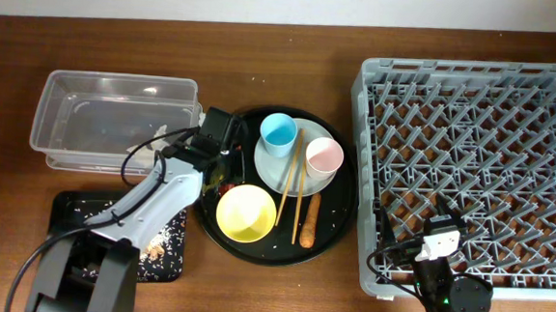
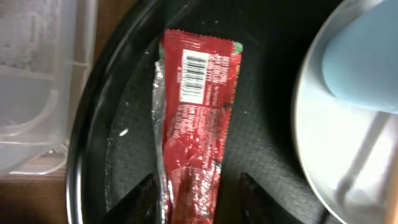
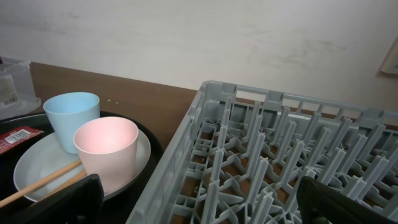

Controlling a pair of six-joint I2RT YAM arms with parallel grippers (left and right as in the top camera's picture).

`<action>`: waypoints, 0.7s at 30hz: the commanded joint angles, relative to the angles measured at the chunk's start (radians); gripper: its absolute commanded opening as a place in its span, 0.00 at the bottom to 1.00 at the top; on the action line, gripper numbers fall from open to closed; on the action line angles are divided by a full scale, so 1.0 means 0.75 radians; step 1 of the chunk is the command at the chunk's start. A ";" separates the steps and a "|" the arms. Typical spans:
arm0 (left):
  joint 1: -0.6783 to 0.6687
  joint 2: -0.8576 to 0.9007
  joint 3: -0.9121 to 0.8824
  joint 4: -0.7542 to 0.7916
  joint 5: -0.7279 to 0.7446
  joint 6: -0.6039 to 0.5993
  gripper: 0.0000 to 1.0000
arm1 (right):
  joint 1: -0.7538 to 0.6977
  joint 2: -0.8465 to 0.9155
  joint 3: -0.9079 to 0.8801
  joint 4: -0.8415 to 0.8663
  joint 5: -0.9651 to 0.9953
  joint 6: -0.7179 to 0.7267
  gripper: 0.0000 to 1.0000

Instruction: Sort waste into correct bins and load items into the dishwasher rack

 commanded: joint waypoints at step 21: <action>0.197 -0.274 0.144 -0.048 -0.024 -0.012 0.00 | 0.006 -0.006 -0.007 -0.007 -0.003 0.015 0.98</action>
